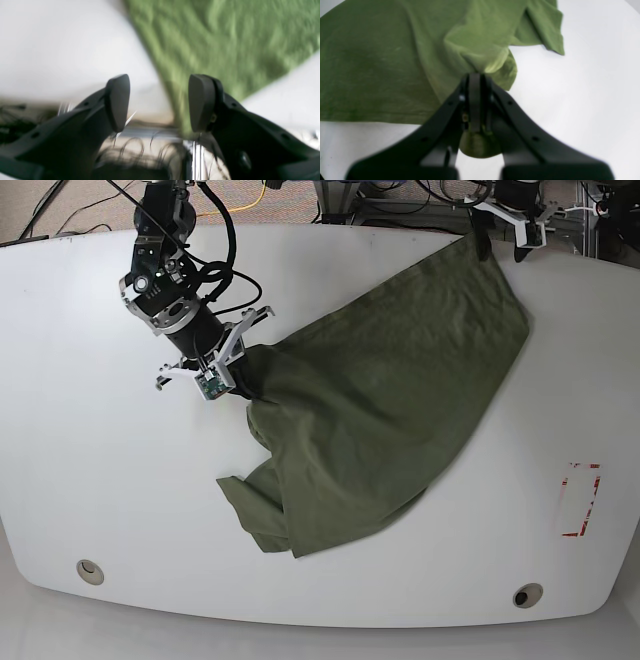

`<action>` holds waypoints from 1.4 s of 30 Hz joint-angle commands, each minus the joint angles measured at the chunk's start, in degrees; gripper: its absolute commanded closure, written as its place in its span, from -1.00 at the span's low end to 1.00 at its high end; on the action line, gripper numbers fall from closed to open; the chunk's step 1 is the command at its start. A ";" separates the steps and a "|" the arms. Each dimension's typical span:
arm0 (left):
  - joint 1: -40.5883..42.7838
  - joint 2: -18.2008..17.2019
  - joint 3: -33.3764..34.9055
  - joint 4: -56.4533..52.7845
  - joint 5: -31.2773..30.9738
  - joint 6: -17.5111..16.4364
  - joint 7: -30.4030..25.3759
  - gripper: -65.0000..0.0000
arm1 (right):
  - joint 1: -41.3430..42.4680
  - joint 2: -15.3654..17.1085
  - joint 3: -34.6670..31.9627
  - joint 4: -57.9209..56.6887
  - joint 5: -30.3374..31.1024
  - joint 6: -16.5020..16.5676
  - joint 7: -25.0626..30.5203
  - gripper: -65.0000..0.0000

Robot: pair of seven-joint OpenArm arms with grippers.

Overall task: Layout the t-shirt on the table in an organized manner, then fold the t-shirt properly
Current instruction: 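Lower the left gripper onto the shirt's opposite corner and grasp it, then lift the shirt with both grippers and swing it over the table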

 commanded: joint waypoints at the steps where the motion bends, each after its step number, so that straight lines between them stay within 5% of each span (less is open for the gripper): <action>1: 0.15 -0.41 -0.13 -0.82 -1.05 -0.10 0.70 -0.06 | 0.48 0.34 0.26 0.97 0.59 -0.29 1.38 1.00; 7: -1.17 -0.06 0.23 -0.91 -1.23 -0.28 1.93 -0.06 | 0.40 0.34 0.35 0.97 0.59 -0.29 1.38 1.00; 13: -1.26 -0.06 1.46 -0.91 -0.87 -4.23 3.43 -0.02 | 0.48 0.34 0.35 0.97 0.59 -0.29 1.38 1.00; 22: -5.39 -0.24 2.51 -1.08 -0.79 -9.07 13.10 0.97 | 1.71 0.34 0.44 0.80 0.59 -0.46 1.38 1.00; 27: -8.29 -0.33 2.34 -1.26 -0.79 -11.09 19.69 1.00 | 1.80 0.34 0.44 0.80 0.59 -0.46 1.38 1.00; 42: -9.70 -4.02 2.34 11.49 -0.96 -12.85 19.69 1.00 | 4.97 0.16 0.44 -0.79 0.59 -0.55 1.38 1.00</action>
